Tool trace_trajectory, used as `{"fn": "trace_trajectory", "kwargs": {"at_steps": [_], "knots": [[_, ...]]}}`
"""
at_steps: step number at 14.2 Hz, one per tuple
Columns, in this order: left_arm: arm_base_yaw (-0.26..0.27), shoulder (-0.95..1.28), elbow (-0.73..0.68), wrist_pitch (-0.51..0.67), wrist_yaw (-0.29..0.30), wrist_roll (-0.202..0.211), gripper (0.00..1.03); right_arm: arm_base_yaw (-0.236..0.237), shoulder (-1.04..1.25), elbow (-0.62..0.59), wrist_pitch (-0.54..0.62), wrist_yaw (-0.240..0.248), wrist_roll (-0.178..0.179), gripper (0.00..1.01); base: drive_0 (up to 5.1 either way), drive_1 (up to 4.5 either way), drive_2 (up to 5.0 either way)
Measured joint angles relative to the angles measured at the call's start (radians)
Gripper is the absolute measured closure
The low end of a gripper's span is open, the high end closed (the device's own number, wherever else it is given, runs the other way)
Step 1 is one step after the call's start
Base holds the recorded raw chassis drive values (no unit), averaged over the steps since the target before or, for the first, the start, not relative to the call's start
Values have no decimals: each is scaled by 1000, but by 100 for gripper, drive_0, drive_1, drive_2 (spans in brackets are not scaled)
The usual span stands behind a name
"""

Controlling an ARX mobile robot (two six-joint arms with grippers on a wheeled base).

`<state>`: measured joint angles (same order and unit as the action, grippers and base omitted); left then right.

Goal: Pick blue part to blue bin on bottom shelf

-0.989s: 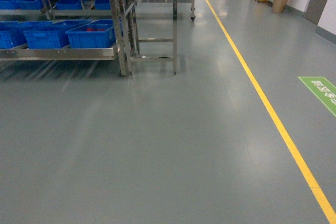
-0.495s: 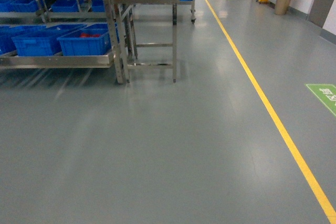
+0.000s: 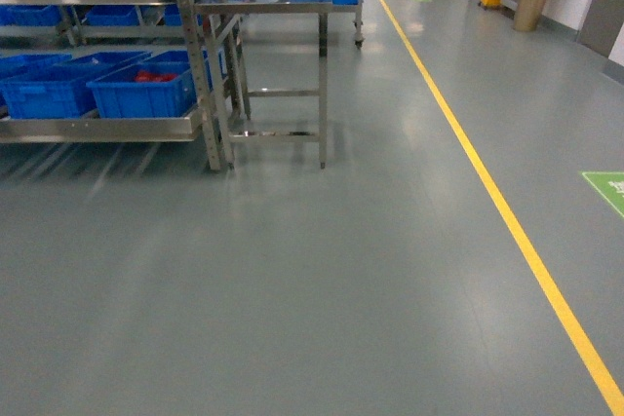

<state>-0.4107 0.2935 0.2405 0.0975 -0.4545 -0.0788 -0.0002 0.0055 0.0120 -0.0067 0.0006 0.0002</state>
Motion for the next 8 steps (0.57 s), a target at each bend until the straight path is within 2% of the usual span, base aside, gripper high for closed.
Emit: {"fn": "trace_trajectory", "kwargs": {"at_steps": [8], "knots": [[0,1,0,0,2,0,59,0,0,0,6,0,0,3,-5,418,-428]]}}
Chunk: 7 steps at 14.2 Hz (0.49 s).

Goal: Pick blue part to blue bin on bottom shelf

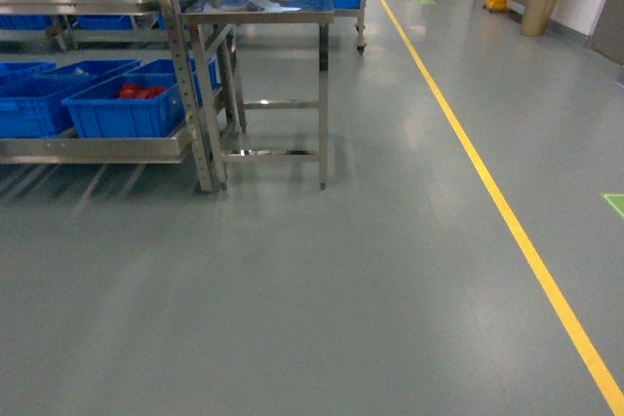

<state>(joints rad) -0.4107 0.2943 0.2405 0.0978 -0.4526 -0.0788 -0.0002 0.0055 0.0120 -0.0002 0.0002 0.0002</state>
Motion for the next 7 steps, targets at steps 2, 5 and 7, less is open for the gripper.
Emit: {"fn": "trace_trajectory", "kwargs": {"at_steps": [2,5,7], "knots": [[-1,0,0,-1,-1,0,59,0,0,0,-3,0,0,3,-2,421,-424],[0,1,0,-2,-1,0,59,0,0,0,-2,0,0,3,-2,421,-424],[-1,0,0,0,-1,0,59,0,0,0,-3,0,0,3,-2,421,-424]]}}
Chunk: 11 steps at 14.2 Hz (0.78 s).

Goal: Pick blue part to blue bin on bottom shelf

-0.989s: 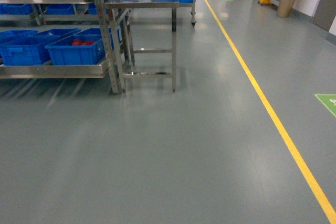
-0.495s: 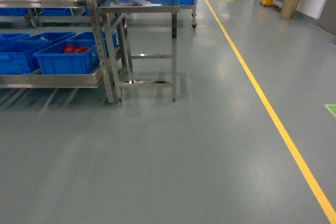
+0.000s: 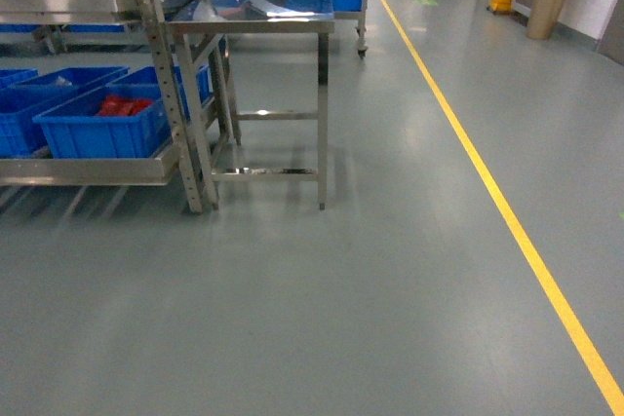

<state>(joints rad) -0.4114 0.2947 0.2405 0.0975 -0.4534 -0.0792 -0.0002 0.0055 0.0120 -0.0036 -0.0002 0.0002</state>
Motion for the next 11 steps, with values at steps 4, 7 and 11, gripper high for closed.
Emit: {"fn": "trace_trajectory", "kwargs": {"at_steps": [4,7,11], "knots": [[0,-2,0,0,-1,0,59,0,0,0,-4,0,0,3,-2,421,-424],[0,-2,0,0,0,0,59,0,0,0,2,0,0,3,-1,422,-423],[1,-1,0,-4,0,0,59,0,0,0,2,0,0,3,-4,419,-427]]}}
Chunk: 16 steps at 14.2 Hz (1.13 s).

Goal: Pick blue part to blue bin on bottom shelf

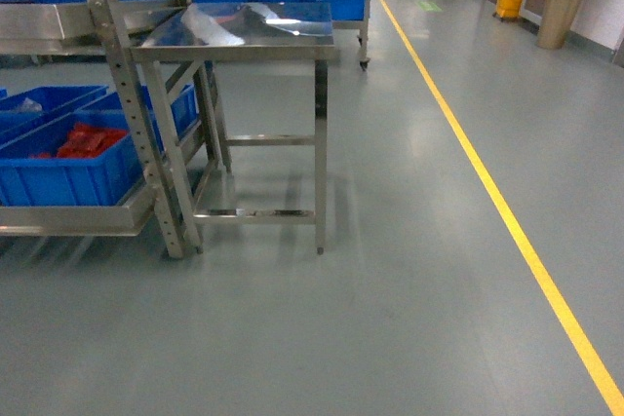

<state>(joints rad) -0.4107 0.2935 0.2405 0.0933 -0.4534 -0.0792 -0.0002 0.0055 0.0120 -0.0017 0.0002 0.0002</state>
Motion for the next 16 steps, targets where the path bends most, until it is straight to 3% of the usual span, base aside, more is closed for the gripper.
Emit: {"fn": "trace_trajectory", "kwargs": {"at_steps": [16], "knots": [[0,0,0,5,0,0,59,0,0,0,-3,0,0,3,-3,420,-425]]}}
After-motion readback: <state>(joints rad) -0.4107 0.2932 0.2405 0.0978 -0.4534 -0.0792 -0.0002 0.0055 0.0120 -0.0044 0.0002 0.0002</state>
